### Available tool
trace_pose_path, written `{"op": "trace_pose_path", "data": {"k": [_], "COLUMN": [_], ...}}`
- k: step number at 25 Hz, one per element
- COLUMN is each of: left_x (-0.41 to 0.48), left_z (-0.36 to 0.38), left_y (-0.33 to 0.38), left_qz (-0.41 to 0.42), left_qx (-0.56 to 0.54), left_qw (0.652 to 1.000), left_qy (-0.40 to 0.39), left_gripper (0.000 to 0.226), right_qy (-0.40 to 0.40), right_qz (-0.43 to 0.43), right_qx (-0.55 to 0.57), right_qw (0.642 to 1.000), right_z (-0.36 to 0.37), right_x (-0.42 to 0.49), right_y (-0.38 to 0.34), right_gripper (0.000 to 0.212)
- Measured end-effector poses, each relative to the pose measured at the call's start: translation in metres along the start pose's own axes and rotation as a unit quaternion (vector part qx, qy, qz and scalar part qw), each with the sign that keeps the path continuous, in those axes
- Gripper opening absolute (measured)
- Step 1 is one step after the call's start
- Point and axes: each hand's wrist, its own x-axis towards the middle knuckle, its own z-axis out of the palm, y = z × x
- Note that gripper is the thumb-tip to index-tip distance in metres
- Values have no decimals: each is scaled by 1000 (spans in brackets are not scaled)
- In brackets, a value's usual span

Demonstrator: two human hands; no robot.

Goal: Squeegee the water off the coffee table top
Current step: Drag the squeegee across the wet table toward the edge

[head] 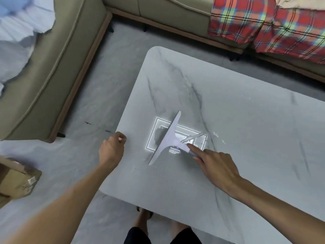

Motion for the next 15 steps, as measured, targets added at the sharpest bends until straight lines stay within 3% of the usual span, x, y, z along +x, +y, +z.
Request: {"op": "trace_pose_path", "data": {"k": [4, 7, 12, 15], "left_x": [-8, -16, -37, -45], "left_z": [-19, -21, -7, 5], "left_y": [-70, -118, -175, -170], "left_qz": [-75, -115, -138, -137], "left_qx": [-57, -117, -125, -140], "left_qw": [995, 986, 982, 973], "left_qy": [28, 33, -44, -120], "left_gripper": [18, 25, 46, 57], "right_qy": [-119, -129, -173, -131], "right_qz": [-161, -246, -231, -185], "right_qx": [116, 109, 73, 87], "right_qw": [973, 954, 955, 970], "right_z": [43, 76, 118, 116], "right_x": [28, 42, 47, 37], "right_y": [-90, -151, -215, -194], "right_gripper": [41, 35, 35, 37]}}
